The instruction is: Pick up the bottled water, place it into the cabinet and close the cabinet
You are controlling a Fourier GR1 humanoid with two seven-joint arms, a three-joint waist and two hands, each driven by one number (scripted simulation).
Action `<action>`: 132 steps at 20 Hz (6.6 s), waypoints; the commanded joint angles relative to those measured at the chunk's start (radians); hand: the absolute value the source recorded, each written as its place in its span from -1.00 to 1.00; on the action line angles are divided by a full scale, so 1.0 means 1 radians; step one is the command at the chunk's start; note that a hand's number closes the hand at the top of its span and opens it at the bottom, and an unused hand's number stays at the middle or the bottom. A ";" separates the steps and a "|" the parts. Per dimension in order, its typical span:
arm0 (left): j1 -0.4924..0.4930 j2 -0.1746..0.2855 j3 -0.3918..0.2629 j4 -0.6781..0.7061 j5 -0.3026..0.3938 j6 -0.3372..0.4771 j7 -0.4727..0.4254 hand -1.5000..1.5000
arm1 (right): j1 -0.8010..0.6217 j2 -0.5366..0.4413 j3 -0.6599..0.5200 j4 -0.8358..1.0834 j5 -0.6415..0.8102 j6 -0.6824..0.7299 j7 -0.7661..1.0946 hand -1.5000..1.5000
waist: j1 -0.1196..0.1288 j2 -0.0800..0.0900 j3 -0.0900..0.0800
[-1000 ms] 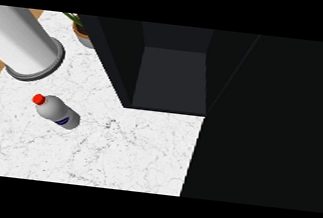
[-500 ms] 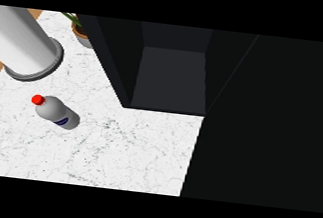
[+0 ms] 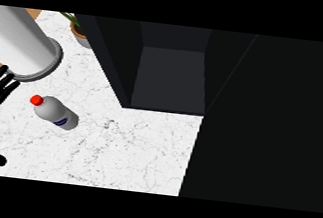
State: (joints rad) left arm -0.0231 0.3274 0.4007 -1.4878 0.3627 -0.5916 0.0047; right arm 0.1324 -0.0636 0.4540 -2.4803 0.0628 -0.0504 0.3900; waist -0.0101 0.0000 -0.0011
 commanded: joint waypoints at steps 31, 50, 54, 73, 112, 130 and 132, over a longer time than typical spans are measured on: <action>-0.385 0.039 -0.075 1.136 -0.425 0.049 -0.786 -1.00 | -0.012 -0.105 0.064 -0.103 0.089 -0.099 0.041 -1.00 | -0.020 0.005 -0.003; -0.463 -0.003 -0.173 1.131 -0.520 0.143 -0.986 1.00 | -0.020 -0.141 0.081 -0.100 0.051 -0.135 0.011 -1.00 | -0.029 0.004 -0.004; -0.454 -0.031 -0.187 1.112 -0.535 0.220 -1.071 1.00 | -0.025 -0.149 0.041 -0.069 0.038 -0.139 -0.006 -1.00 | -0.013 0.004 -0.002; -0.331 -0.327 -0.542 0.659 -0.102 0.651 -0.755 1.00 | 0.034 -0.178 0.133 -0.097 0.075 -0.195 -0.022 -1.00 | -0.004 -0.009 0.001; -0.913 -0.327 -0.714 1.035 0.236 1.214 -0.572 1.00 | 0.178 -0.239 0.056 -0.092 -0.069 -0.127 -0.178 -1.00 | -0.044 0.012 0.000; -1.086 -0.327 -0.642 1.341 0.190 1.236 -0.654 -1.00 | 0.195 -0.242 0.065 -0.066 -0.073 -0.081 -0.241 -1.00 | -0.068 0.023 0.000; -1.087 -0.315 -0.633 1.355 0.182 1.194 -0.670 -1.00 | 0.226 -0.257 0.059 -0.086 -0.070 -0.072 -0.245 -1.00 | -0.057 0.019 0.000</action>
State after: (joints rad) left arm -1.1044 0.0050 -0.2544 -0.1577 0.5411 0.6332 -0.6452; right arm 0.3195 -0.3070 0.4834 -2.4829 -0.0028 -0.1354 0.1218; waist -0.0713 0.0216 -0.0009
